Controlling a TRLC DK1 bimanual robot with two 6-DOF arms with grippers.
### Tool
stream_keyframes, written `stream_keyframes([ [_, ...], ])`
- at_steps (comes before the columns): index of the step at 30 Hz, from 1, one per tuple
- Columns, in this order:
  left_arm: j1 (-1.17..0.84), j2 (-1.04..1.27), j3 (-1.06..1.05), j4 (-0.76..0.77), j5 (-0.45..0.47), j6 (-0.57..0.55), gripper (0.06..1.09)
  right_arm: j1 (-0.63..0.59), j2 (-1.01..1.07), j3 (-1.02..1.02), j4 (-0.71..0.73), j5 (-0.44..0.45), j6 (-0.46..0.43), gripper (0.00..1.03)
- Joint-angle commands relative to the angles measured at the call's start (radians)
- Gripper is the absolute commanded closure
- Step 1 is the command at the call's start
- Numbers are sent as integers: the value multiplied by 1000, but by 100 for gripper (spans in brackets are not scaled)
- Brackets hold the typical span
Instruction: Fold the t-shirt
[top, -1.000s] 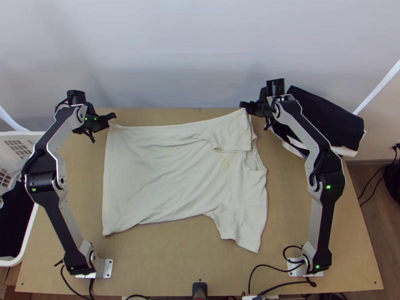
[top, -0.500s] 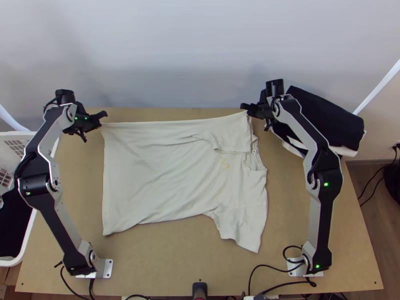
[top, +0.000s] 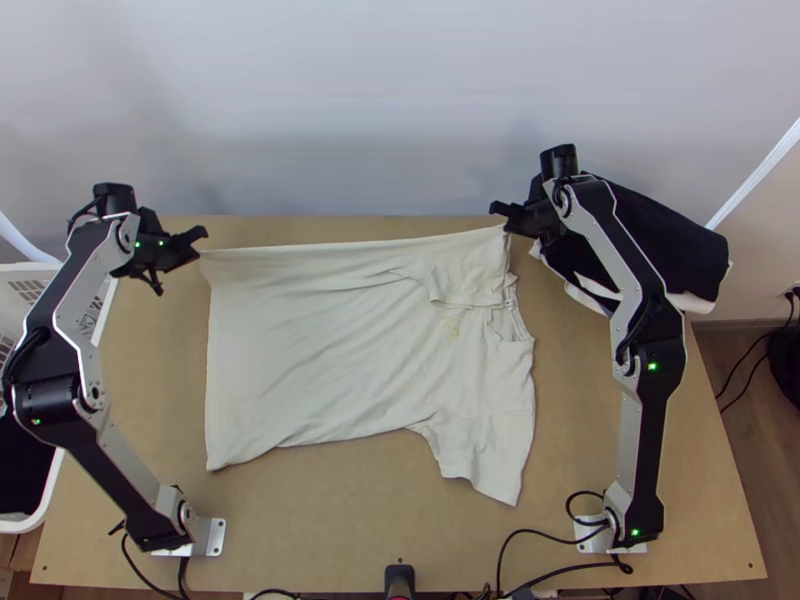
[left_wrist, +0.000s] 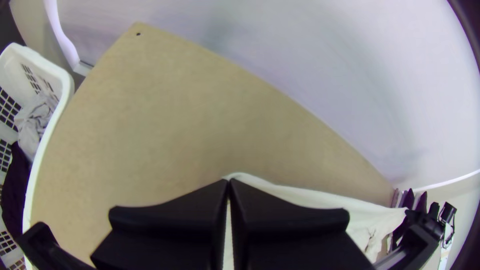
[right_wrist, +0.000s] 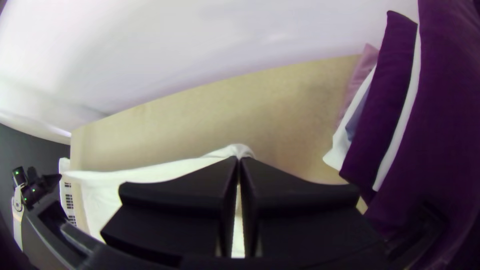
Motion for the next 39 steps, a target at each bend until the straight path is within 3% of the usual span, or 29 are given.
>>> stream_keyframes([
  [1, 26, -54, -76, 24, 8, 5, 105, -18, 15, 14, -29, 17, 0, 100],
  [14, 63, -174, -260, 78, 43, 29, 105, -21, -62, -69, -101, 18, -31, 100],
  [39, 87, -390, -556, 135, 69, 94, 105, 39, -338, -493, -58, 28, -108, 100],
])
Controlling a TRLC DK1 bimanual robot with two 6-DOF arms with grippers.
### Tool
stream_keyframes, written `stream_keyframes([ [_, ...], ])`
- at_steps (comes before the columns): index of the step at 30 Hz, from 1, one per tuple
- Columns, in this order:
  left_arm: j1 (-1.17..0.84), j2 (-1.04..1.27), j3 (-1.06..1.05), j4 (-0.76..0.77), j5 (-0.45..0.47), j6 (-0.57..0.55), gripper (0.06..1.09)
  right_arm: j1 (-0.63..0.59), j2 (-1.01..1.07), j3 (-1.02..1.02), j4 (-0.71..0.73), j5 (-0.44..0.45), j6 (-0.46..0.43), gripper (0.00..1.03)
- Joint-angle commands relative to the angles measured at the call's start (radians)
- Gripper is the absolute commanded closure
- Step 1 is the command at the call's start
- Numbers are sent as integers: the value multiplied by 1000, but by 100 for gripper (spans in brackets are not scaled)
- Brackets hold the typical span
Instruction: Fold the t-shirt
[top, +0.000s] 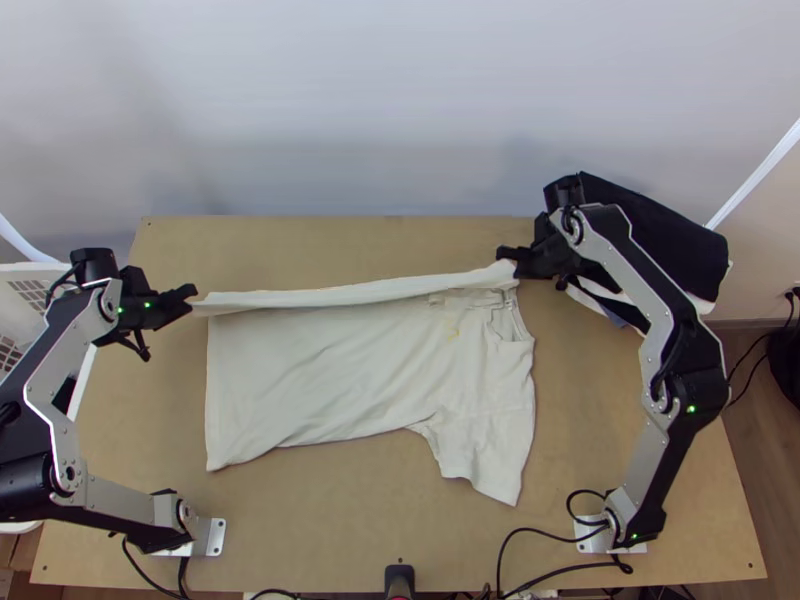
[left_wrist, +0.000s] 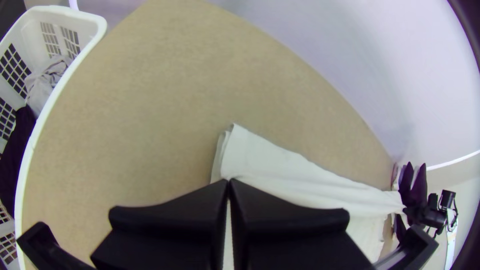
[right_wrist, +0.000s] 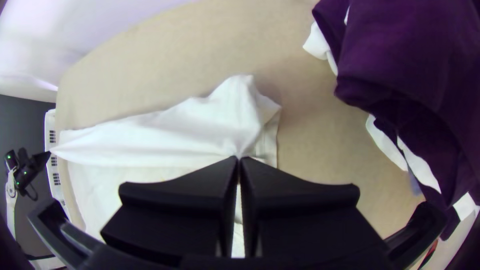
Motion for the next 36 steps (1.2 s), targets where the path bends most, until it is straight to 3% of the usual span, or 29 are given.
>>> stream_keyframes([
  [1, 12, -37, -49, 21, 2, 21, 105, 9, -53, -86, 33, 13, -7, 100],
  [7, 7, -97, -121, 42, 1, 58, 105, 7, -74, -159, 77, 44, 1, 100],
  [9, 7, -125, -155, 56, 1, 100, 97, 2, -74, -166, 77, 56, 2, 99],
  [12, 9, -183, -213, 67, -2, 135, 69, -5, -77, -179, 76, 59, 2, 70],
  [14, 13, -217, -250, 67, -2, 149, 54, -7, -88, -189, 71, 66, 2, 62],
  [17, 24, -240, -293, 67, -2, 159, 42, -7, -109, -207, 70, 67, 2, 50],
  [19, 33, -238, -315, 67, -2, 185, 33, -7, -125, -225, 65, 73, 1, 36],
  [22, 52, -243, -321, 64, -4, 199, 29, -5, -188, -270, 61, 92, -1, 30],
  [24, 72, -268, -315, 45, -2, 202, 27, 1, -278, -334, 62, 110, 2, 12],
  [30, 85, -380, -259, -106, -1, 248, 26, 18, -513, -523, 34, 109, 31, 10],
  [32, 81, -418, -236, -148, 1, 256, 27, 22, -531, -546, -39, 109, 65, 3],
  [36, 64, -470, -224, -189, 1, 276, 27, 45, -520, -589, -196, 109, 74, 4],
])
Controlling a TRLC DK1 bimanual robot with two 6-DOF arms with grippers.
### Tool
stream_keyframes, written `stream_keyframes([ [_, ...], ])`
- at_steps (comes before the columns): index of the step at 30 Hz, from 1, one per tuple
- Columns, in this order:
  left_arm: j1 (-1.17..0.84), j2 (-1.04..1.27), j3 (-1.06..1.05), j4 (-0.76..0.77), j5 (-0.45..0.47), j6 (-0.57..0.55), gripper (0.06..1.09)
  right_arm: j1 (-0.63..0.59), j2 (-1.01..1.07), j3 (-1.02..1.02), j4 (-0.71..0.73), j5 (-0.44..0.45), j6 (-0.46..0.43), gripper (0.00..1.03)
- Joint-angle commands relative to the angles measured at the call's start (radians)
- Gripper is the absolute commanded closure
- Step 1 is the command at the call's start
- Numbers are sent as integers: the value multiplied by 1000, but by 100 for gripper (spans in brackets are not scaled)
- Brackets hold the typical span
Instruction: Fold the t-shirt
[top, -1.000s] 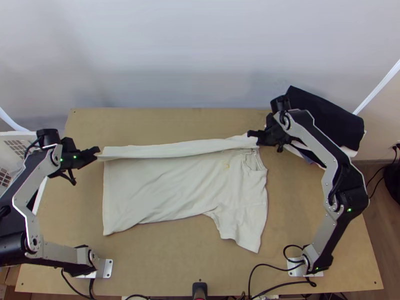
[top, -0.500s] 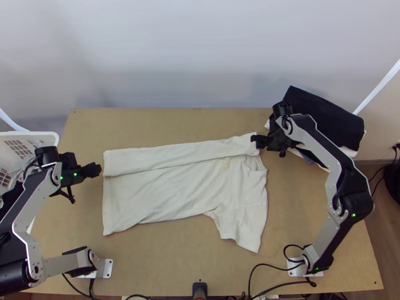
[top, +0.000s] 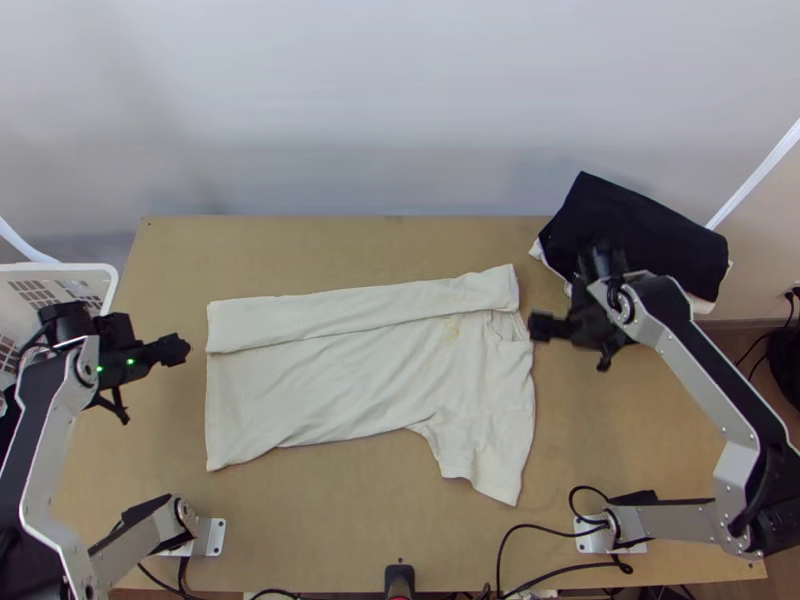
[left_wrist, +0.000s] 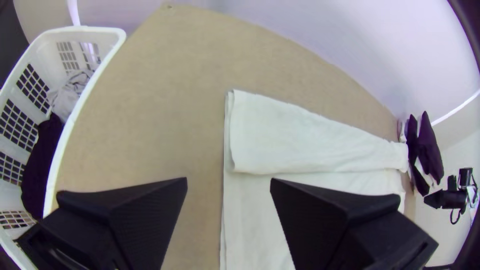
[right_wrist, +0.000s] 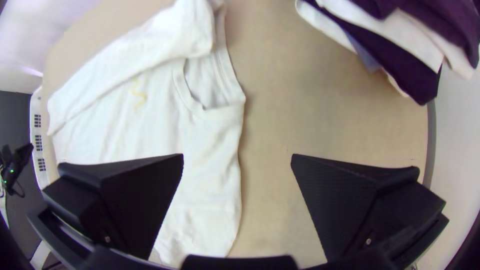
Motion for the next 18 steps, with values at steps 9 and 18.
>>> stream_keyframes([
  [9, -20, -67, 36, -64, 3, 36, 27, 119, -38, -244, -84, -11, 7, 18],
  [18, -22, -81, 32, -87, 3, 40, 27, 163, -39, -336, 60, -80, 7, 19],
])
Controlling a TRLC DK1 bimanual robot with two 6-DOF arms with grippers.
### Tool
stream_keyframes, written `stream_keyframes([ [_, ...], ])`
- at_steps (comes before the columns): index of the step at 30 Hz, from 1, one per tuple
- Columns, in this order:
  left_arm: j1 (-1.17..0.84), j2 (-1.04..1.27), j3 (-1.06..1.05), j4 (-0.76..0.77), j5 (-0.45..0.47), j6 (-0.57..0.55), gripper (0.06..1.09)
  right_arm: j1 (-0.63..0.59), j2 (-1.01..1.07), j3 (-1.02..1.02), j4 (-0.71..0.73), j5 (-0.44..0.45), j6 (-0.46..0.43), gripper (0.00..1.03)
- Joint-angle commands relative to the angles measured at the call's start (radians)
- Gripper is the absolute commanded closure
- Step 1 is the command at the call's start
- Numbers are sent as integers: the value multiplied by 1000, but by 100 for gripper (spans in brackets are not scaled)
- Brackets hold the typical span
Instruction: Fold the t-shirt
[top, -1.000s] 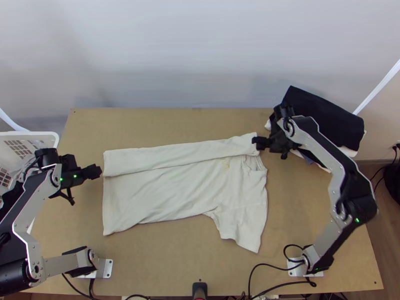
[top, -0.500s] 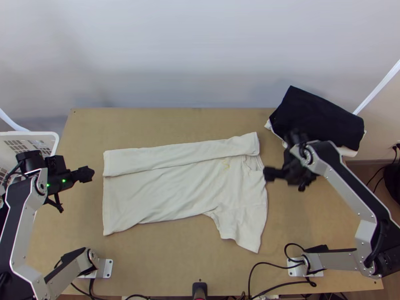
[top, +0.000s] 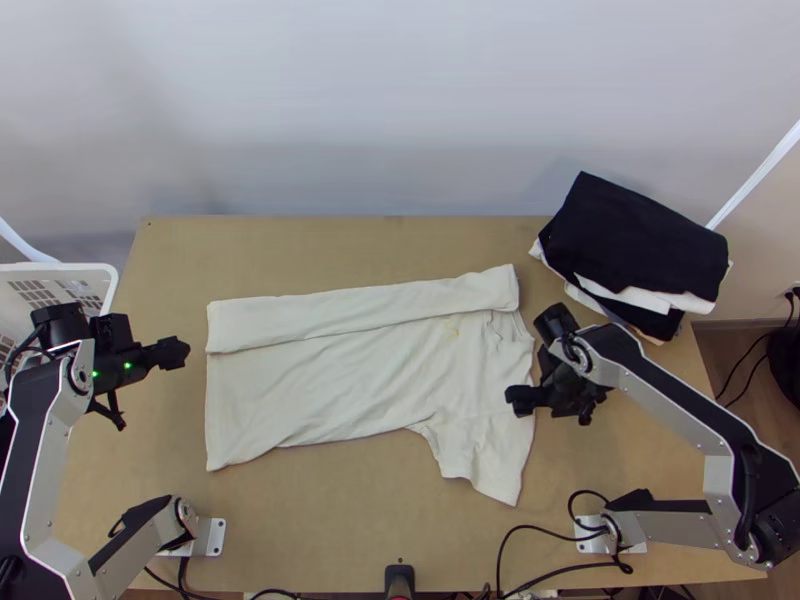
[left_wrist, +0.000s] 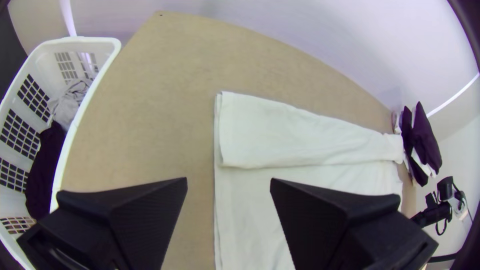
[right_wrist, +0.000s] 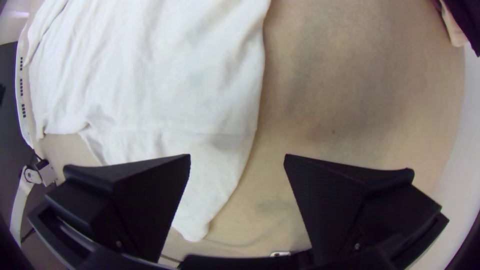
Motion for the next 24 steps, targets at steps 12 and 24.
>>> stream_keyframes([
  [12, -4, -30, 18, -34, 2, 38, 27, -29, 9, -100, 128, -31, -28, 44],
  [24, -22, -30, 63, -177, 2, 190, 27, -36, -39, -158, 222, -45, -54, 92],
])
